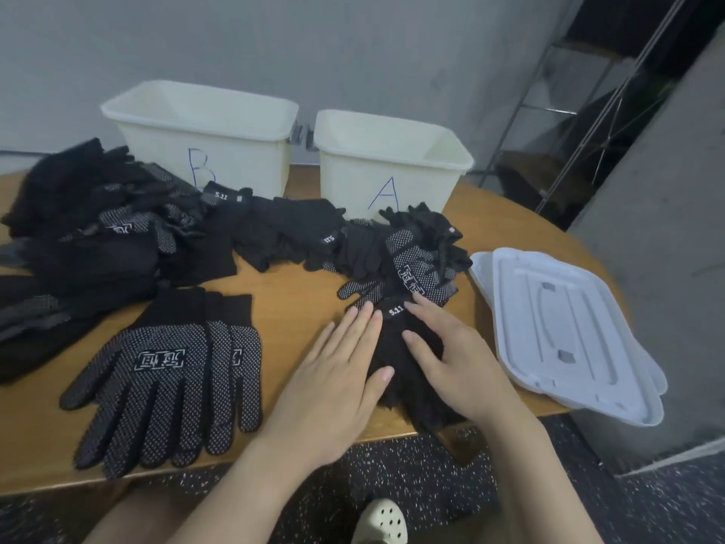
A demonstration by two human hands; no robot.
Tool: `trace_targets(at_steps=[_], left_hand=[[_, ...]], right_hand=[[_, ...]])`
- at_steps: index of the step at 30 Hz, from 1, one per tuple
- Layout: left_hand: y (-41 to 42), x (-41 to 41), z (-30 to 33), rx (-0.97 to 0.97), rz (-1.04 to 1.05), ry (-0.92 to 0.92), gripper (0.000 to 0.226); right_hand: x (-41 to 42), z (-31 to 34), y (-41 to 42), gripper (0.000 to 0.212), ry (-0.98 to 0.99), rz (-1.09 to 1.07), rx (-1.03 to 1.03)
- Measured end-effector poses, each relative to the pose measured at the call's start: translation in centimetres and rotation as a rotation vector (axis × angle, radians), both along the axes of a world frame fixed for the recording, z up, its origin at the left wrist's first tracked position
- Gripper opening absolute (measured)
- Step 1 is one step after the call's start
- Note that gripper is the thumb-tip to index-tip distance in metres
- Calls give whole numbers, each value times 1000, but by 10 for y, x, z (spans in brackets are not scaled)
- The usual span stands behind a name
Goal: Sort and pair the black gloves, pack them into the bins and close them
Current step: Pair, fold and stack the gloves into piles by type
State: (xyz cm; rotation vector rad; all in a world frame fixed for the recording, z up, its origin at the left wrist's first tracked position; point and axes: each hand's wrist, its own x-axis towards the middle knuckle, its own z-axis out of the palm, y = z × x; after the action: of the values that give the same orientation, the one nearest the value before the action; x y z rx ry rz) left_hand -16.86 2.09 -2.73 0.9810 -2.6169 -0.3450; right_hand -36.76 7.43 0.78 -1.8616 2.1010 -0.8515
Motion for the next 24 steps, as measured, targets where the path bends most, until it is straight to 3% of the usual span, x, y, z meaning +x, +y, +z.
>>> trace_targets(at_steps=[4, 10, 15, 24], left_hand=[[1, 0, 5, 7, 21, 29, 67], [2, 4, 6, -2, 29, 40, 66], [2, 7, 5, -4, 14, 37, 66], [0, 2, -1, -13, 9, 41, 64]], right_hand=[[-2, 16, -24, 24, 32, -260, -322], [-7, 7, -64, 45, 61, -363, -185], [-13, 6, -74, 27, 76, -419, -240], [-13, 35, -70, 14, -431, -487, -488]])
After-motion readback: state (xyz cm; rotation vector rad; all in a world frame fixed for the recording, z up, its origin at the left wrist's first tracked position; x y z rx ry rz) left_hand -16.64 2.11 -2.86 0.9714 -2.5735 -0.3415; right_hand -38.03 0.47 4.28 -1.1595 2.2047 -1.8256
